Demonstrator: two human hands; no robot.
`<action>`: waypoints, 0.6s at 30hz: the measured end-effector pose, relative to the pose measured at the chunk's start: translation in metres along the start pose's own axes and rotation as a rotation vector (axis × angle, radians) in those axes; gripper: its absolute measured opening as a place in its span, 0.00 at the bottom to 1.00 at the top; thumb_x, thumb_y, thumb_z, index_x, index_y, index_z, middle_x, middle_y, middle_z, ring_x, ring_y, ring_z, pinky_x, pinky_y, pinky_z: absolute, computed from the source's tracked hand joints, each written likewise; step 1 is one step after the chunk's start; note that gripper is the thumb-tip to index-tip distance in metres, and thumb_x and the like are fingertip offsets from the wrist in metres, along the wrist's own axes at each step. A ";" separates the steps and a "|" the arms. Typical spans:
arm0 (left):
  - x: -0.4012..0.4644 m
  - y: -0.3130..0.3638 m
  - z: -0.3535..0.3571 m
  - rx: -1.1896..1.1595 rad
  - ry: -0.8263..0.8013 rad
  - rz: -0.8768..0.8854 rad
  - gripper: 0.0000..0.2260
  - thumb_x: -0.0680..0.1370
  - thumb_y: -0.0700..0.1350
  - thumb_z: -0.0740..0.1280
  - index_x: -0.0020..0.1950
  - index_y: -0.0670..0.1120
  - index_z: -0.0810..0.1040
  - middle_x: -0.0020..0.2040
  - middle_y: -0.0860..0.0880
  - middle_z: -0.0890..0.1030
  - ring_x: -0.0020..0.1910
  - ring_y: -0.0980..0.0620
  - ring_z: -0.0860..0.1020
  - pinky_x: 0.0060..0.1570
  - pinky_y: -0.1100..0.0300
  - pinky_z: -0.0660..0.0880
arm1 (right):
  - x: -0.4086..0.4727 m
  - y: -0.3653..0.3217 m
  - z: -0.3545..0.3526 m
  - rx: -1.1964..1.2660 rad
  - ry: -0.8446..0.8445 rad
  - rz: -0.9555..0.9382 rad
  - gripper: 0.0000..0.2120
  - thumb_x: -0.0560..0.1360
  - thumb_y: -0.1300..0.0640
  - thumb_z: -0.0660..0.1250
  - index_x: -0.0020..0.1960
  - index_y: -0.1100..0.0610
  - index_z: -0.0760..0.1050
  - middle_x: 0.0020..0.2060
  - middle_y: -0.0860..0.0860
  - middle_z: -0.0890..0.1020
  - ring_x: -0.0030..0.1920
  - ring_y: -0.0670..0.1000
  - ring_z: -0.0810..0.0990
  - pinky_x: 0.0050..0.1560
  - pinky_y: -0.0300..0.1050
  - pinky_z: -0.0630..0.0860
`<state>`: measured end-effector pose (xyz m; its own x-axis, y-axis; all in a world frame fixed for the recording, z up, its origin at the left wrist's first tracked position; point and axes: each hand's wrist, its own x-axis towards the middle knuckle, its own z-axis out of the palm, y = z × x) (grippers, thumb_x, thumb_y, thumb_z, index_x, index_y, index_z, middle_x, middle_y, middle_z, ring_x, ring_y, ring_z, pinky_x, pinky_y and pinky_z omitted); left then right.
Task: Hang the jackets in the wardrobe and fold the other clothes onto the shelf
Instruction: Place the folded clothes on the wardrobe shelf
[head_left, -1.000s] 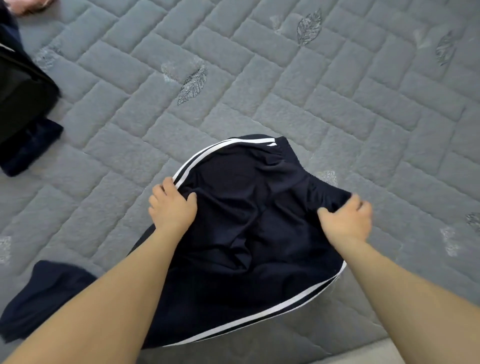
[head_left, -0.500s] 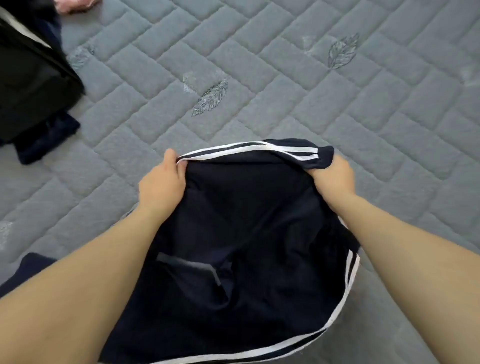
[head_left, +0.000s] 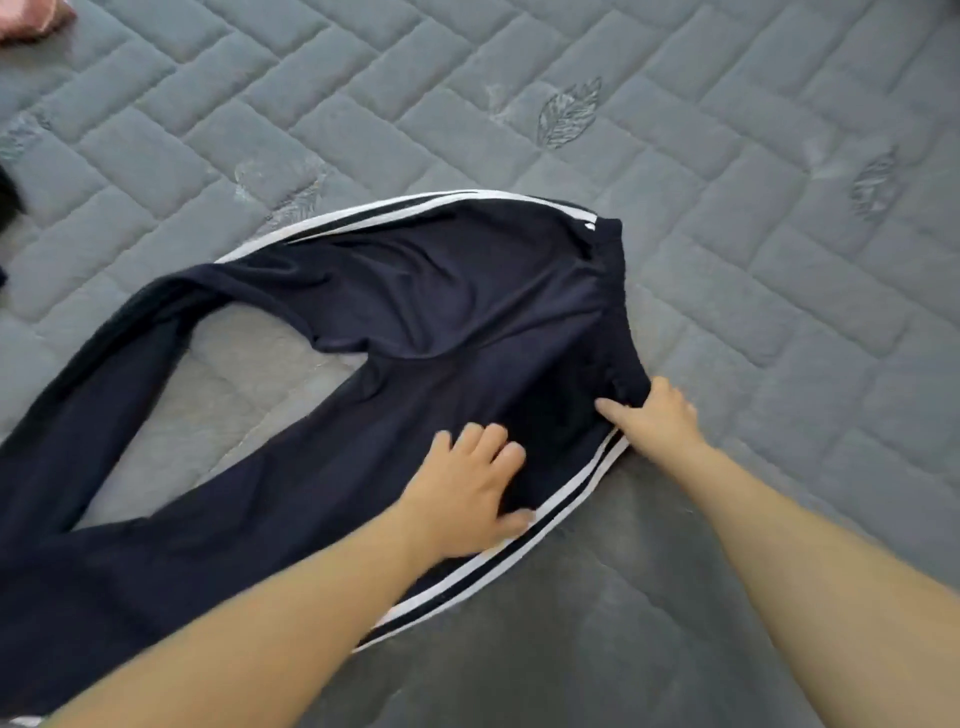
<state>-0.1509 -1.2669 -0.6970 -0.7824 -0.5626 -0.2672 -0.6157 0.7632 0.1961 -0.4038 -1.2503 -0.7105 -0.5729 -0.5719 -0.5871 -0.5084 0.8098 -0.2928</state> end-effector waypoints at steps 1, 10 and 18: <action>-0.012 0.017 0.012 0.059 -0.146 0.004 0.29 0.71 0.69 0.56 0.58 0.47 0.69 0.56 0.47 0.69 0.51 0.44 0.68 0.47 0.47 0.64 | 0.001 0.005 -0.002 0.049 -0.053 -0.051 0.22 0.72 0.44 0.71 0.58 0.58 0.75 0.54 0.59 0.80 0.57 0.62 0.77 0.56 0.53 0.75; 0.013 0.145 0.013 -0.499 -0.528 0.049 0.09 0.78 0.51 0.59 0.40 0.49 0.66 0.40 0.52 0.71 0.39 0.48 0.72 0.35 0.55 0.63 | -0.021 0.123 -0.072 -0.005 -0.043 0.168 0.08 0.72 0.60 0.69 0.44 0.60 0.69 0.41 0.59 0.77 0.38 0.59 0.77 0.35 0.48 0.73; -0.017 0.063 0.015 0.005 -0.162 -0.042 0.15 0.79 0.54 0.58 0.61 0.48 0.70 0.59 0.47 0.71 0.57 0.43 0.71 0.51 0.49 0.70 | -0.073 0.093 -0.023 -0.526 0.045 -0.206 0.40 0.76 0.51 0.61 0.80 0.56 0.42 0.78 0.58 0.43 0.77 0.61 0.44 0.76 0.59 0.43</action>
<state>-0.1752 -1.2044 -0.6939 -0.7306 -0.5357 -0.4235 -0.6466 0.7420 0.1769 -0.4240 -1.1356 -0.6773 -0.4492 -0.7254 -0.5215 -0.8577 0.5136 0.0242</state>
